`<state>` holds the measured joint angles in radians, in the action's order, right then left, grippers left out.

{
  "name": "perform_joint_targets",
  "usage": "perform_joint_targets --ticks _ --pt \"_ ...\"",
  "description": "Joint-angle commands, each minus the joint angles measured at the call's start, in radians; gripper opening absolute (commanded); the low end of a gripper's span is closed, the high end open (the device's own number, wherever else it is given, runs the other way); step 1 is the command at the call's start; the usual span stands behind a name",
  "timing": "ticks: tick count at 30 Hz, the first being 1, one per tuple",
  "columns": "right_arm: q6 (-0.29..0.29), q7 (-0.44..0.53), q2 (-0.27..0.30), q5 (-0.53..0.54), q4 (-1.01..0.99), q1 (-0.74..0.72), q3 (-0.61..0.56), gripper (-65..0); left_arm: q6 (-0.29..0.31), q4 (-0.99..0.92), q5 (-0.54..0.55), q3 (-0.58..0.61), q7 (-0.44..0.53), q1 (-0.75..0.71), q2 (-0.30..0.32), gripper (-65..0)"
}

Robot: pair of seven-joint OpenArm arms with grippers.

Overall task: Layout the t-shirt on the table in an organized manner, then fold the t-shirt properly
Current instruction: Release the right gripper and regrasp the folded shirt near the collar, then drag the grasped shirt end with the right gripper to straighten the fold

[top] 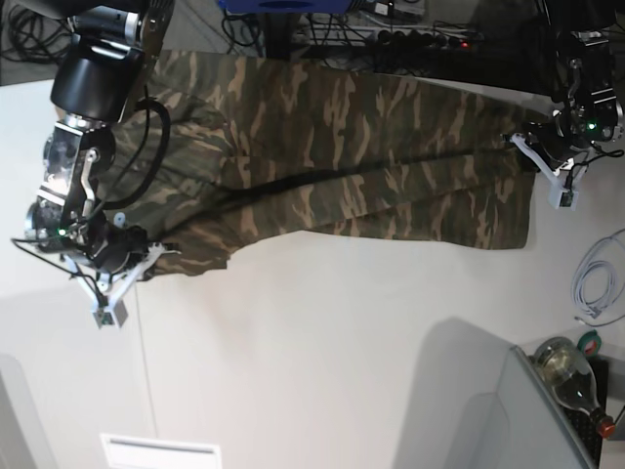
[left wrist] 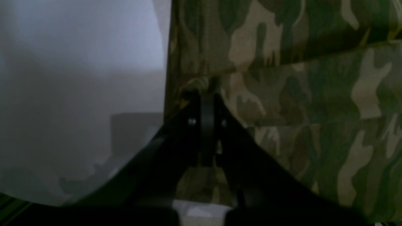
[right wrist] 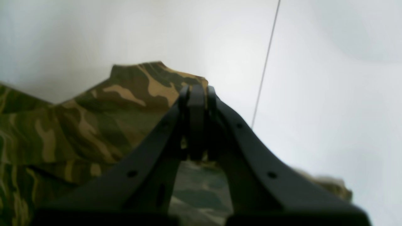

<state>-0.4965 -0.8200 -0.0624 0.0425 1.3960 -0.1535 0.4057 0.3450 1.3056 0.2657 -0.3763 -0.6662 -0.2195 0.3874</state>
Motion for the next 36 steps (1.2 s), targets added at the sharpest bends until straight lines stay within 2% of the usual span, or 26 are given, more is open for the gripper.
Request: perform_joint_targets --ticks 1,6,9,13,21,23,26,28,29,33,35,36 --pt "-0.006 0.003 0.006 0.006 0.046 -0.019 -0.001 -65.0 -0.001 0.015 0.002 -0.008 0.012 0.005 0.020 -65.0" --pt "-0.009 -0.069 -0.009 0.007 0.170 0.021 -0.012 -65.0 -0.001 0.018 0.002 -0.008 0.012 0.007 0.022 -65.0" --pt "-0.037 -0.100 -0.021 0.007 0.270 0.091 -0.077 -65.0 -0.001 0.019 0.002 -0.008 0.012 0.007 0.022 -65.0" --pt "-0.040 -0.166 -0.052 0.007 0.371 0.199 -0.141 -65.0 -0.001 0.021 0.002 -0.008 0.012 0.010 0.022 -65.0" --pt "-0.040 -0.167 -0.078 0.032 0.401 0.380 -0.144 -64.5 -0.001 0.021 0.002 -0.008 0.010 0.010 0.022 -65.0" --pt "-0.040 -0.167 -0.078 0.109 0.401 0.414 -0.144 -60.5 -0.001 0.019 0.002 -0.008 0.010 0.010 0.022 -65.0" --pt "-0.040 -0.167 -0.070 0.222 0.421 0.460 -0.143 -48.0 -0.001 0.018 0.002 -0.008 0.010 0.010 0.028 -65.0" --pt "-0.040 -0.161 -0.070 0.237 0.467 0.490 -0.143 -37.8 -0.001 0.018 0.002 -0.008 0.010 0.012 0.035 -65.0" --pt "-0.040 -0.144 -0.070 0.236 0.494 0.503 -0.139 -34.7 -0.001 0.019 0.002 -0.008 0.010 0.012 0.035 -65.0" --pt "-0.035 0.047 -0.032 0.236 0.538 0.547 -0.139 -32.4 -0.001 0.021 0.002 -0.008 0.010 0.012 0.055 -65.0" --pt "0.019 0.115 -0.007 0.234 0.507 0.527 -0.139 -32.1 -0.001 0.021 0.002 -0.008 0.010 0.010 0.057 -65.0" --pt "0.058 0.112 0.013 0.234 0.489 0.506 -0.141 -32.0 -0.001 0.021 0.002 -0.008 0.010 0.010 0.057 -65.0"
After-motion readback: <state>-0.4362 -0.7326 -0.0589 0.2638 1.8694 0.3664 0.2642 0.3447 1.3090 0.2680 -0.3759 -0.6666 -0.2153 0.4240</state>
